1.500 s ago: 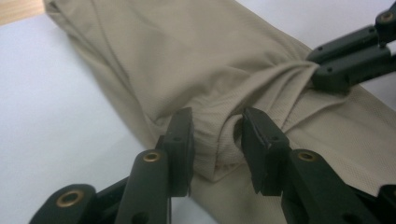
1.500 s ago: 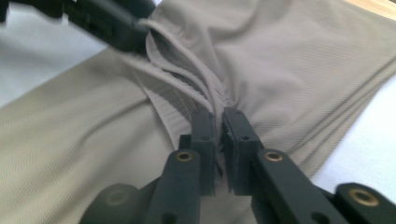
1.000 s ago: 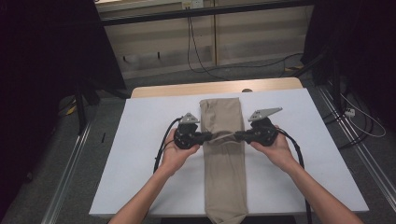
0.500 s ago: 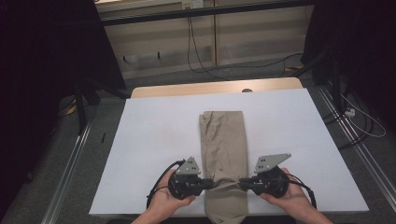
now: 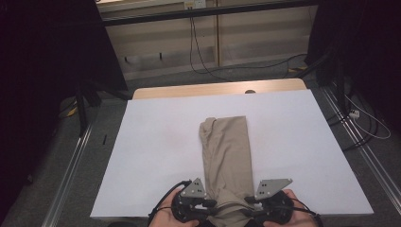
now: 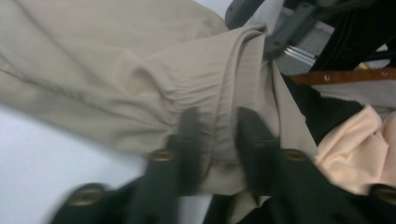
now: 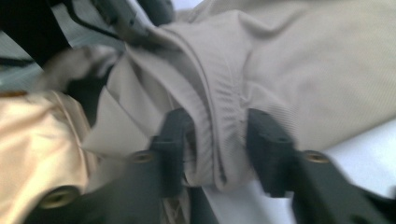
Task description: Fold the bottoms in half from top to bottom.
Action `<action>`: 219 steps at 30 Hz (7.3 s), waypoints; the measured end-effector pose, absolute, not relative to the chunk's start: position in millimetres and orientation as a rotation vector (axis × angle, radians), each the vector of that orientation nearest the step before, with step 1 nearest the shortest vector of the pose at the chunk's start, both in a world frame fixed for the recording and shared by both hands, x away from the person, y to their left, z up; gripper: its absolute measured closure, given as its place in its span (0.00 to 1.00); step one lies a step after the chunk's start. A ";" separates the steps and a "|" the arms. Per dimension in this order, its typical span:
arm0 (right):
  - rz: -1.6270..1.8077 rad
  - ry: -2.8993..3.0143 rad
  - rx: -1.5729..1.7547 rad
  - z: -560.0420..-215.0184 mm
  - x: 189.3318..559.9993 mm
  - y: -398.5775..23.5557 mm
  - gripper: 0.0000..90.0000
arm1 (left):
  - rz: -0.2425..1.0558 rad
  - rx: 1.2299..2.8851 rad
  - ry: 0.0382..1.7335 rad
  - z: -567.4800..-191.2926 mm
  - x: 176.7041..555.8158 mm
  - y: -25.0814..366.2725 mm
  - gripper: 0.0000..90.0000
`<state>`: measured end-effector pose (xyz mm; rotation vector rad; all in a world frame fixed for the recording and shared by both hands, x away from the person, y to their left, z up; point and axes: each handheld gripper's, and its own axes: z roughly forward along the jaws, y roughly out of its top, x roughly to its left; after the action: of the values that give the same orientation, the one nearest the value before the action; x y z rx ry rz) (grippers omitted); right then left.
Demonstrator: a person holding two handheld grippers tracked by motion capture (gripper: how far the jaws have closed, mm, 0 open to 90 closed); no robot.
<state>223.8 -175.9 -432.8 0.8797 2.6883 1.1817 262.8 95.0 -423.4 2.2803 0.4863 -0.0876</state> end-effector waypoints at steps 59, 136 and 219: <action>1.098 2.291 1.409 -459.0 507.2 -216.7 0.96 | 0.184 2.047 1.078 -453.5 539.4 78.2 0.40; 1.256 2.820 0.636 -435.3 298.9 -99.6 0.67 | 0.282 2.072 0.886 -420.8 364.2 132.3 0.18; 1.066 2.604 1.044 -445.5 258.8 -173.0 0.74 | 0.015 2.442 0.409 -434.2 260.6 96.4 0.89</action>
<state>258.8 -173.0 -445.5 1.0442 2.6044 1.0662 260.6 96.4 -434.2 2.4417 0.4089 0.0152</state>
